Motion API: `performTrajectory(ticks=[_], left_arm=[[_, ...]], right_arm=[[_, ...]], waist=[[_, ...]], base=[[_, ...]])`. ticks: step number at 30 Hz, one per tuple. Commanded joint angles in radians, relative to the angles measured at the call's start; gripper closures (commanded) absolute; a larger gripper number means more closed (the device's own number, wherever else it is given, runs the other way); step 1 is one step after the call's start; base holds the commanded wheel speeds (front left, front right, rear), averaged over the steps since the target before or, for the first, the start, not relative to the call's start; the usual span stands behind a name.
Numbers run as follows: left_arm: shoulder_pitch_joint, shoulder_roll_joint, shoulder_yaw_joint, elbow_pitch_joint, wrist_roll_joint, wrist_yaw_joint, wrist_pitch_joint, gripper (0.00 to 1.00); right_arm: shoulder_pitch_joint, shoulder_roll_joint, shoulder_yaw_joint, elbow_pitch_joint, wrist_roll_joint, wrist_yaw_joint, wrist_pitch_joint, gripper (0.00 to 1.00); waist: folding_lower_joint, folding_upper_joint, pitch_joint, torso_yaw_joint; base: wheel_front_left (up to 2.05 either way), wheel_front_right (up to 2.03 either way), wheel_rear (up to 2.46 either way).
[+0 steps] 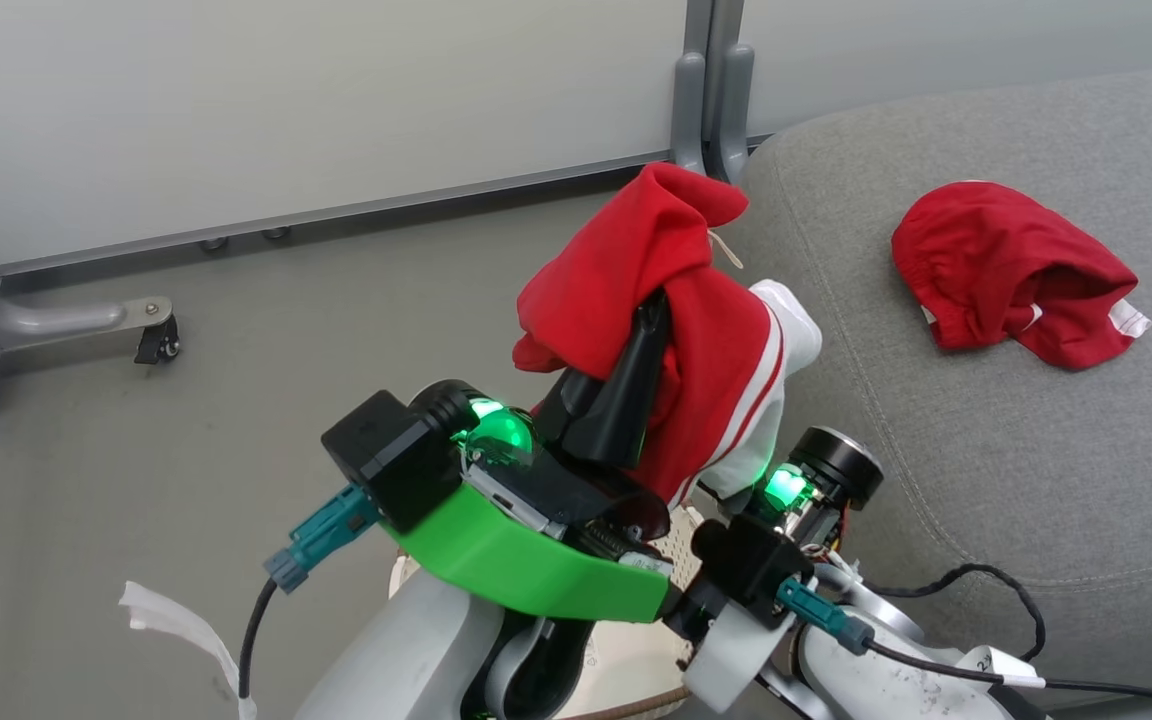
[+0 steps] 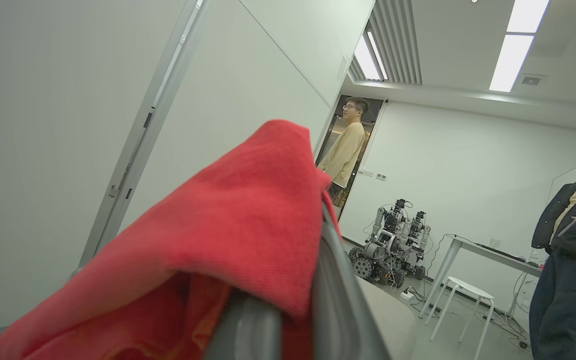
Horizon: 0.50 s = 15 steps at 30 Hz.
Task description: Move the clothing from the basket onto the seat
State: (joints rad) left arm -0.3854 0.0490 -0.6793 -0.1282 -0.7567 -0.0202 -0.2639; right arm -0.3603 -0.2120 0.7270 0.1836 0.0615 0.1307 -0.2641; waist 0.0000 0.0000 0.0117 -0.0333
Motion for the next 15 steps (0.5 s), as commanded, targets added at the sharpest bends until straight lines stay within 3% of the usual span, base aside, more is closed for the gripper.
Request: performTrajectory(ticks=[1, 15], left_arm=[[-0.014, 0.003, 0.001, -0.005, -0.013, 0.003, -0.001, 1.0], [-0.003, 0.003, -0.018, 0.007, -0.016, -0.002, 0.0, 1.0]], right_arm=[[-0.015, -0.003, 0.011, 0.008, -0.011, 0.0, 0.0, 0.0], [-0.021, 0.049, -0.014, 0.011, 0.008, 0.0, 0.0, 0.0]], waist=[[0.0, 0.0, -0.001, 0.001], [0.0, 0.0, 0.0, 0.007]], base=[[0.0, 0.0, 0.0], [0.0, 0.0, 0.0]])
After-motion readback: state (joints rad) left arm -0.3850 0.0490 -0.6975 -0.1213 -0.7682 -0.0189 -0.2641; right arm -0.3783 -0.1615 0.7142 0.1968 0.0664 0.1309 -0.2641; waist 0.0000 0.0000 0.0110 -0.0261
